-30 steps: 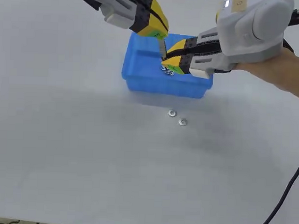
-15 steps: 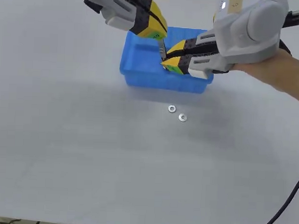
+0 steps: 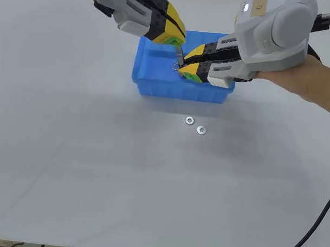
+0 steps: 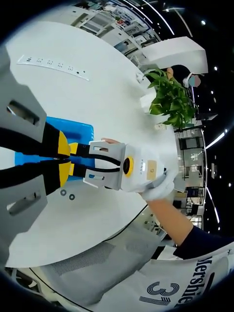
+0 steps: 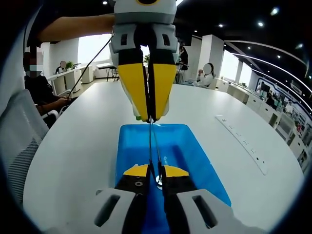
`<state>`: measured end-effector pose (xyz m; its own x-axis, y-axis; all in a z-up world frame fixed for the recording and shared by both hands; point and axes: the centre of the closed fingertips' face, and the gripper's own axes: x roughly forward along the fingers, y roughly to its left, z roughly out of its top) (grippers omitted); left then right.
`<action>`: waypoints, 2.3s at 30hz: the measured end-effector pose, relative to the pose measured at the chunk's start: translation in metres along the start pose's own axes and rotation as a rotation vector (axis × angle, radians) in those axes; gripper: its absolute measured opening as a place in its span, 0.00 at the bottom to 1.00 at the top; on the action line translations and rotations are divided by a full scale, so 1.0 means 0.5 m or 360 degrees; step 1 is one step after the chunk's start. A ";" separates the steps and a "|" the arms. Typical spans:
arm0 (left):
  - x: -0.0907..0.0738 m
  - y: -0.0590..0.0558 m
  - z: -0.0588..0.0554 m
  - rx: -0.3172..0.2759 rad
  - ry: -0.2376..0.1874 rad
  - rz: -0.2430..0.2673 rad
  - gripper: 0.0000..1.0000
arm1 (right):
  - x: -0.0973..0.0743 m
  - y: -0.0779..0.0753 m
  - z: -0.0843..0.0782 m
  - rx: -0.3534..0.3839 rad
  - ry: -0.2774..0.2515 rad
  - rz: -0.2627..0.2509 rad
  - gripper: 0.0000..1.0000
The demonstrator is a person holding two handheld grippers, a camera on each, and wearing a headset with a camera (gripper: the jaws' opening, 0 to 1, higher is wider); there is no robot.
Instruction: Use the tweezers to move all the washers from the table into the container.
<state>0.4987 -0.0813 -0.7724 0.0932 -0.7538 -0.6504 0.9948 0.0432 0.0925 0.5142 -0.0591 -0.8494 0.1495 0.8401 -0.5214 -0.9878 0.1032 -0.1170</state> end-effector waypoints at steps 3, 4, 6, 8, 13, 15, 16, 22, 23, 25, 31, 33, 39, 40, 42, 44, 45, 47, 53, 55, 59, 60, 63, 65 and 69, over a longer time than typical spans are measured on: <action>-0.006 -0.005 0.012 0.0014 -0.0009 0.0005 0.05 | -0.008 -0.001 0.010 -0.0020 -0.0009 -0.0017 0.11; -0.008 -0.006 0.015 0.0016 -0.0010 0.0005 0.05 | -0.010 -0.001 0.013 -0.0026 -0.0010 -0.0021 0.11; -0.013 -0.009 0.024 0.0032 -0.0011 0.0011 0.05 | -0.016 -0.003 0.020 -0.0041 -0.0015 -0.0030 0.11; -0.018 -0.012 0.032 0.0042 -0.0014 0.0014 0.05 | -0.025 -0.001 0.032 -0.0056 -0.0022 -0.0043 0.11; -0.037 -0.024 0.063 0.0084 -0.0034 0.0038 0.06 | -0.049 -0.001 0.058 -0.0090 -0.0048 -0.0082 0.11; -0.044 -0.031 0.074 0.0098 -0.0042 0.0046 0.06 | -0.059 0.004 0.068 -0.0110 -0.0057 -0.0091 0.11; -0.047 -0.033 0.077 0.0106 -0.0043 0.0052 0.06 | -0.062 0.007 0.071 -0.0117 -0.0058 -0.0093 0.11; -0.060 -0.065 0.108 0.0160 -0.0056 0.0065 0.05 | -0.091 0.031 0.092 -0.0179 -0.0064 -0.0110 0.11; -0.060 -0.067 0.110 0.0163 -0.0056 0.0066 0.05 | -0.093 0.033 0.093 -0.0183 -0.0063 -0.0111 0.11; -0.064 -0.081 0.120 0.0180 -0.0059 0.0064 0.06 | -0.105 0.043 0.097 -0.0198 -0.0065 -0.0116 0.11; -0.069 -0.120 0.141 0.0200 -0.0080 0.0062 0.06 | -0.131 0.077 0.109 -0.0221 -0.0066 -0.0128 0.11; -0.068 -0.135 0.144 0.0198 -0.0088 0.0061 0.06 | -0.134 0.084 0.107 -0.0228 -0.0060 -0.0126 0.11; -0.059 -0.174 0.146 0.0170 -0.0116 0.0052 0.06 | -0.148 0.129 0.099 -0.0234 -0.0045 -0.0108 0.11; -0.057 -0.179 0.145 0.0166 -0.0118 0.0049 0.06 | -0.150 0.141 0.097 -0.0232 -0.0043 -0.0103 0.11; -0.053 -0.190 0.142 0.0154 -0.0122 0.0040 0.06 | -0.152 0.159 0.092 -0.0229 -0.0041 -0.0088 0.11; -0.049 -0.198 0.139 0.0145 -0.0123 0.0035 0.06 | -0.152 0.174 0.087 -0.0225 -0.0034 -0.0076 0.11; -0.047 -0.203 0.137 0.0137 -0.0125 0.0031 0.06 | -0.152 0.179 0.085 -0.0221 -0.0034 -0.0072 0.11; -0.042 -0.210 0.133 0.0123 -0.0132 0.0029 0.05 | -0.152 0.190 0.080 -0.0206 -0.0033 -0.0062 0.11; -0.028 -0.224 0.121 0.0083 -0.0136 0.0020 0.05 | -0.148 0.210 0.065 -0.0183 -0.0020 -0.0033 0.11; -0.025 -0.227 0.118 0.0073 -0.0141 0.0019 0.05 | -0.147 0.214 0.061 -0.0173 -0.0018 -0.0024 0.11; -0.017 -0.230 0.109 0.0045 -0.0153 0.0020 0.05 | -0.145 0.220 0.050 -0.0158 -0.0008 -0.0014 0.11; -0.013 -0.231 0.106 0.0037 -0.0157 0.0018 0.06 | -0.145 0.222 0.047 -0.0155 -0.0006 -0.0011 0.11; -0.001 -0.232 0.096 0.0011 -0.0166 0.0007 0.06 | -0.143 0.226 0.037 -0.0139 0.0004 -0.0005 0.11; 0.004 -0.232 0.093 0.0005 -0.0169 0.0003 0.06 | -0.142 0.228 0.030 -0.0129 0.0013 -0.0001 0.11; 0.018 -0.227 0.082 -0.0009 -0.0170 -0.0011 0.06 | -0.140 0.225 0.013 -0.0098 0.0023 0.0001 0.11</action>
<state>0.3849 -0.1200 -0.7578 0.0818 -0.8198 -0.5668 0.9956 0.0413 0.0839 0.3923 -0.1029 -0.8206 0.1500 0.8324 -0.5335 -0.9833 0.0693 -0.1684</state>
